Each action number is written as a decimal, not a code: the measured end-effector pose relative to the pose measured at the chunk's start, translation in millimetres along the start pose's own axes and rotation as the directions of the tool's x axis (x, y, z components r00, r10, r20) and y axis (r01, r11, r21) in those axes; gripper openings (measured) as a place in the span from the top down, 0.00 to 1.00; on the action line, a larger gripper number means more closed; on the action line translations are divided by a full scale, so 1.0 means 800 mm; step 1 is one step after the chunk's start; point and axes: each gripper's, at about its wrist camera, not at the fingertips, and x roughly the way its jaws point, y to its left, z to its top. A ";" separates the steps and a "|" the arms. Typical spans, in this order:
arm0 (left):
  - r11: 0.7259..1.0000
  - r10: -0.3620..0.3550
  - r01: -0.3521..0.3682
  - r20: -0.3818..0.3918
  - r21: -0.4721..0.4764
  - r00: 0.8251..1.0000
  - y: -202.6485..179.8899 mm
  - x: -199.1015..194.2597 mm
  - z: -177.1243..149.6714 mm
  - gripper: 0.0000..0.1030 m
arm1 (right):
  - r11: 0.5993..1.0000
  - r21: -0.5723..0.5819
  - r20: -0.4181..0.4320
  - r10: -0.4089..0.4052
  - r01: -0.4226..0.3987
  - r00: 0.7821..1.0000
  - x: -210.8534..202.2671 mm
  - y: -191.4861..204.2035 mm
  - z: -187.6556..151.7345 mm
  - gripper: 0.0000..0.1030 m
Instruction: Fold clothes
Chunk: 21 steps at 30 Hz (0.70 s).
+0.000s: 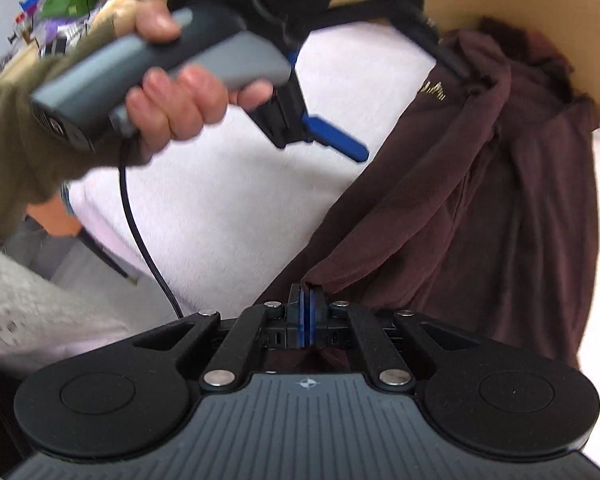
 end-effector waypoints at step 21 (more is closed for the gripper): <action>0.994 -0.105 0.103 0.037 0.047 0.994 -0.027 -0.028 0.021 0.00 | 0.858 0.511 0.297 -0.235 0.054 0.926 -0.041 -0.148 0.104 0.56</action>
